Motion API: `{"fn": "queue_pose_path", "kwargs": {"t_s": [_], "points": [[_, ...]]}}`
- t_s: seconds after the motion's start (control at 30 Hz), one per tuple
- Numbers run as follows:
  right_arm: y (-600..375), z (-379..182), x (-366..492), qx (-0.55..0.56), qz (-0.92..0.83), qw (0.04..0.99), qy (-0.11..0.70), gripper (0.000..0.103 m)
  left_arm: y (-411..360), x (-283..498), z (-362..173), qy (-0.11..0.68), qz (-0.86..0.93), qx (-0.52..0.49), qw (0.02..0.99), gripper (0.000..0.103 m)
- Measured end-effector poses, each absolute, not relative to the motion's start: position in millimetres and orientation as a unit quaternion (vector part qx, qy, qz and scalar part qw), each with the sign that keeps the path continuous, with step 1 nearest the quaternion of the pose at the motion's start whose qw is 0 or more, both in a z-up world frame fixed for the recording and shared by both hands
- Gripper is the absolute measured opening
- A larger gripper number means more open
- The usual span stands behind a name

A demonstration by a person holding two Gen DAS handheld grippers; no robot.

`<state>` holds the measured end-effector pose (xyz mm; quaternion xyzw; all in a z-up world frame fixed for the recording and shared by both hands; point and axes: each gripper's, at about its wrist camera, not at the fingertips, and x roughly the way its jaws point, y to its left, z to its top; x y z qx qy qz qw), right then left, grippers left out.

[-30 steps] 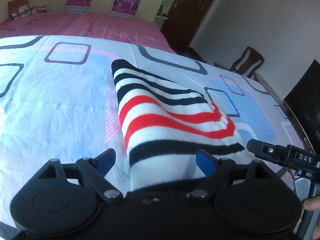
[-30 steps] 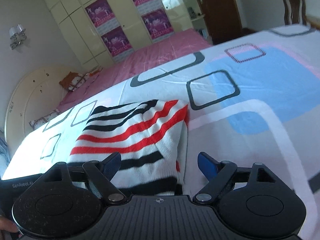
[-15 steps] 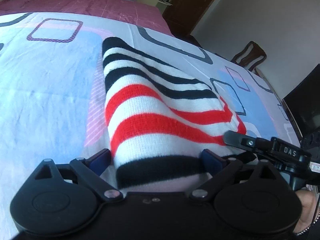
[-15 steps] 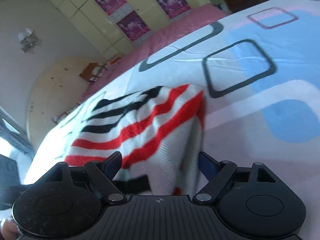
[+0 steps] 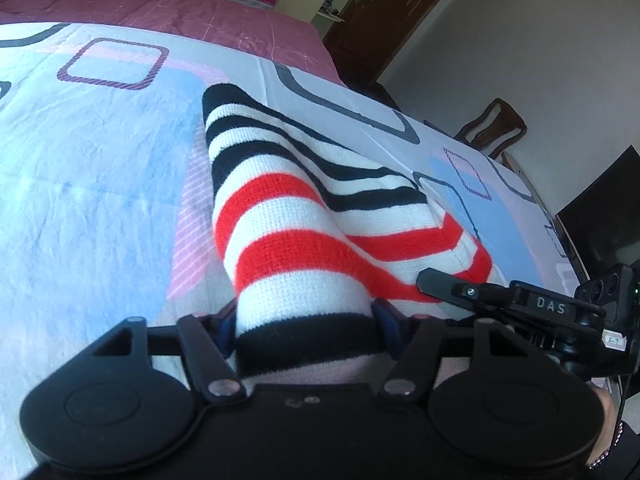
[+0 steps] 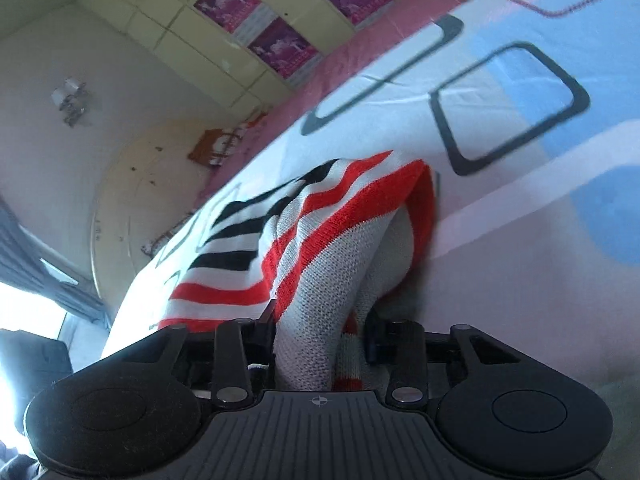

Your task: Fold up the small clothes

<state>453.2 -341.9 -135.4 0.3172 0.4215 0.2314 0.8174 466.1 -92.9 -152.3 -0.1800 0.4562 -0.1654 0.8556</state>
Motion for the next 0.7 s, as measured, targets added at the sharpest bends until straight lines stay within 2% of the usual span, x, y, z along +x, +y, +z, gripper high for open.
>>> {"fn": "queue_pose_path", "kwargs": {"t_s": [0.2, 0.47, 0.7], "points": [[-335.1, -113.0, 443.5, 0.318, 0.246, 0.823, 0.401, 0.038, -90.6, 459.4, -136.6, 0.445, -0.169, -0.175, 0.862, 0.053], [-296.8, -91.5, 429.2, 0.318, 0.263, 0.822, 0.393, 0.038, -64.8, 438.0, -111.6, 0.433, -0.16, -0.164, 0.872, 0.052], [-220.9, -74.8, 415.6, 0.317, 0.275, 0.821, 0.388, 0.038, -2.1, 414.6, -92.5, 0.422, -0.151, -0.155, 0.881, 0.052]]}}
